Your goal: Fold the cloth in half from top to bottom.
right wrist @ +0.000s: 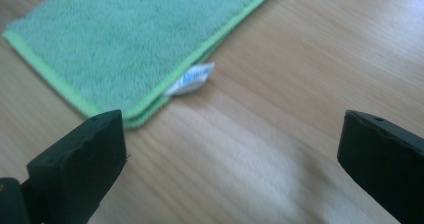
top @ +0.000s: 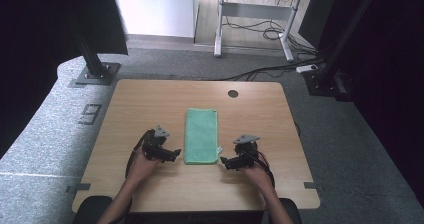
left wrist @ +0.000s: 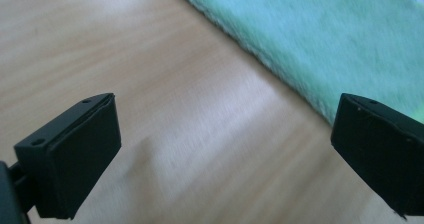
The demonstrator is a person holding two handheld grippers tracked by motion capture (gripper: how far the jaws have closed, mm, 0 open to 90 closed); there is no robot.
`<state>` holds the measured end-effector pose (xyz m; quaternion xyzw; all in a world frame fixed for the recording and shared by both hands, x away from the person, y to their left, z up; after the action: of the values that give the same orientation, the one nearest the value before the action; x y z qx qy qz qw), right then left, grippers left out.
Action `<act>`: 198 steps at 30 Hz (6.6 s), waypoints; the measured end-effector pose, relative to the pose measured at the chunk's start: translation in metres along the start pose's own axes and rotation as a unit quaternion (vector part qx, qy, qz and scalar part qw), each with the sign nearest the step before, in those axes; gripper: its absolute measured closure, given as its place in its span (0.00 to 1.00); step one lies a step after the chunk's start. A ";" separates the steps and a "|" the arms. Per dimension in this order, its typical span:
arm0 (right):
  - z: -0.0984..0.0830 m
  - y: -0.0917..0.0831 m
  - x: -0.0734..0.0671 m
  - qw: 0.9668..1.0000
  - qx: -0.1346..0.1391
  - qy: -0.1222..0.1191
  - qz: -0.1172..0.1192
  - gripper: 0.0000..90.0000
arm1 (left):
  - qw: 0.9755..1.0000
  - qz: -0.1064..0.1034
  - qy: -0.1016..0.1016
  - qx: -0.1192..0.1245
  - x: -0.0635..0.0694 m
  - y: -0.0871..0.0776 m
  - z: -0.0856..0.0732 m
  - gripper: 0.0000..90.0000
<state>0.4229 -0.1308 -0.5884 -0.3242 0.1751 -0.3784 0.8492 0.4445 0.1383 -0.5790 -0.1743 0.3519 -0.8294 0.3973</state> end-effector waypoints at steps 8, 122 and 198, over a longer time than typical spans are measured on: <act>0.015 0.014 -0.006 1.000 -0.001 -0.004 0.001 0.00 | 1.000 0.008 0.001 0.004 -0.011 0.022 0.031 0.00; 0.092 0.095 0.016 0.996 -0.060 -0.023 0.054 0.94 | 1.000 0.004 -0.002 -0.016 0.018 0.020 -0.011 0.02; -0.012 -0.011 -0.084 0.986 -0.030 -0.097 0.134 0.87 | 0.998 -0.040 0.045 -0.031 0.024 -0.013 0.003 0.06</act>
<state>0.3560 -0.0776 -0.5854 -0.3580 0.1447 -0.2227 0.8952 0.4243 0.1242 -0.5673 -0.1628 0.3875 -0.8405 0.3419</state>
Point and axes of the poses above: each handheld gripper's, and its own axes: y roughly forward along the jaws, z roughly out of its top, x roughly to its right, the point moved 7 cm from there along y, roughly forward along the jaws, and after that the axes turned 1 degree about z, right-handed, at the moved point
